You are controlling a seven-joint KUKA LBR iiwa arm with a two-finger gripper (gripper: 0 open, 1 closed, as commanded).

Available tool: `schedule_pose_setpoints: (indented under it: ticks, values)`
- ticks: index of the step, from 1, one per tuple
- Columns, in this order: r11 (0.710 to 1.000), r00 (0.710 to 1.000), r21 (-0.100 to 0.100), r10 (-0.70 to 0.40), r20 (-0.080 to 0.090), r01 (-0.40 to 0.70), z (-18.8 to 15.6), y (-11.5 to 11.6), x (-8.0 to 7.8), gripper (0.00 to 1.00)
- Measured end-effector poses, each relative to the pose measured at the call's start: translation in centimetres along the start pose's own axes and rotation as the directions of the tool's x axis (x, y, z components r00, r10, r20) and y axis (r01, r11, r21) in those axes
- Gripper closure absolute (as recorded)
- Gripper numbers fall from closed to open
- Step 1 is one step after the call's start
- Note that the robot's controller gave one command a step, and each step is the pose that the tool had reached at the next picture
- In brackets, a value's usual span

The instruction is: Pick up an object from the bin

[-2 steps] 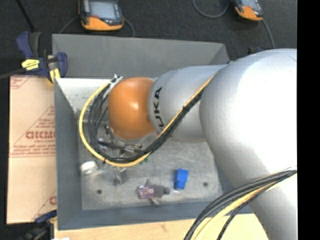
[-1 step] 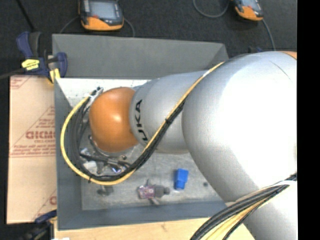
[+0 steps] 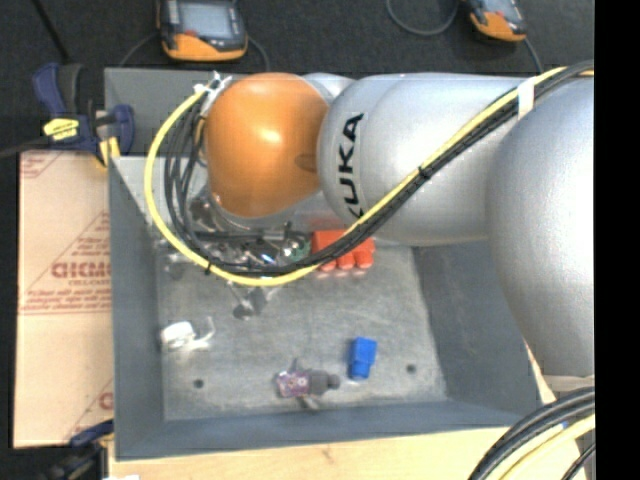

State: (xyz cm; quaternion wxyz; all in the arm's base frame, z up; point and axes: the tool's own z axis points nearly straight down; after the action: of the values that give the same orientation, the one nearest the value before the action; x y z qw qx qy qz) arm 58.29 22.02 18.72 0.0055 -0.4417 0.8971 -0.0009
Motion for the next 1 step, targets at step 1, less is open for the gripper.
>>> schedule_pose_setpoints:
  ticks: [1]
  values:
    - [0.995, 0.995, -0.009, 0.099, -0.012, -0.099, 11.16, 1.26, 0.82, 0.0]
